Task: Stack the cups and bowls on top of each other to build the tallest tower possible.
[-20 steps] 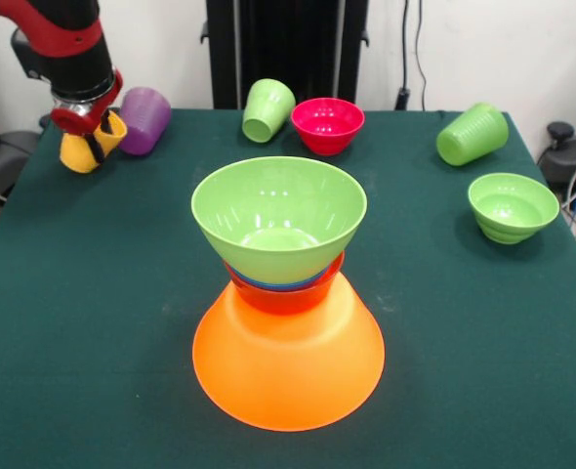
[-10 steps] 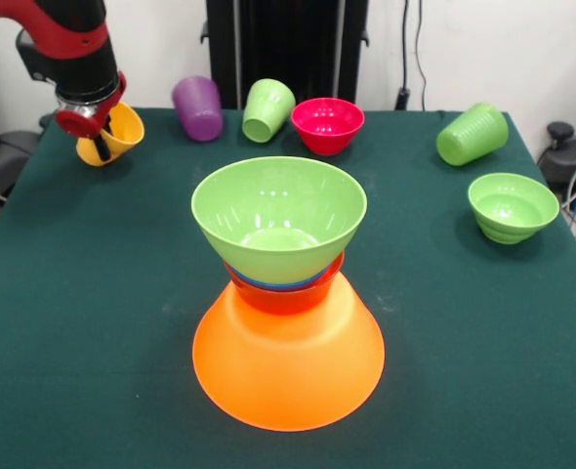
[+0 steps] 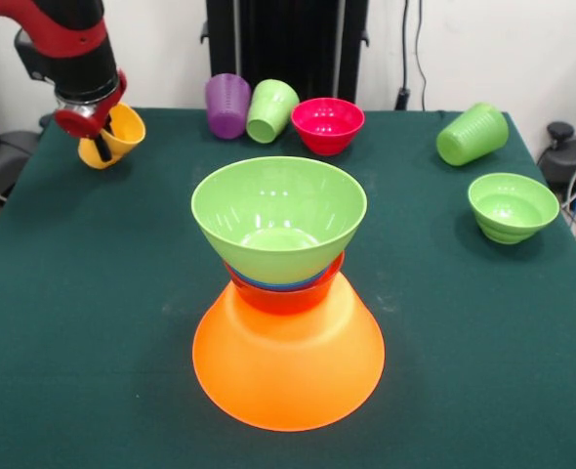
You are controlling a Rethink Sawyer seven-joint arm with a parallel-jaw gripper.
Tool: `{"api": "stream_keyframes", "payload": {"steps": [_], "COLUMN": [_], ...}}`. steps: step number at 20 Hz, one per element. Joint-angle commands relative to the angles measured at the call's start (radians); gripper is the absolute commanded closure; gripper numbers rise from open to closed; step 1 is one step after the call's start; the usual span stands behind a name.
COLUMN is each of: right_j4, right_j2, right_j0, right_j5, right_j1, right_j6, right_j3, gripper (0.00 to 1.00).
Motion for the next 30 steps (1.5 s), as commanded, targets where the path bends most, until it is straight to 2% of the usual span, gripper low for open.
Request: {"api": "stream_keyframes", "payload": {"steps": [1,4,8,12,18,24,30], "right_j4": [0.163,0.281,0.372,0.428,0.520,0.606,0.694], "right_j2": [0.172,0.250,0.293,0.295,0.307,0.311,0.313], "right_j0": [-0.016,-0.053,-0.068,-0.047,-0.017,0.006,0.042], "right_j5": [-0.010,0.017,0.010,-0.015,-0.027,-0.121,-0.215], "right_j1": [-0.061,-0.104,-0.114,-0.100,-0.148,-0.141,-0.173], "right_j6": [-0.043,-0.023,0.021,0.076,0.144,0.228,0.310], "right_j3": [0.015,0.043,0.044,0.020,0.019,0.027,0.055], "gripper": [1.00,1.00,1.00,1.00,1.00,1.00,1.00]}}
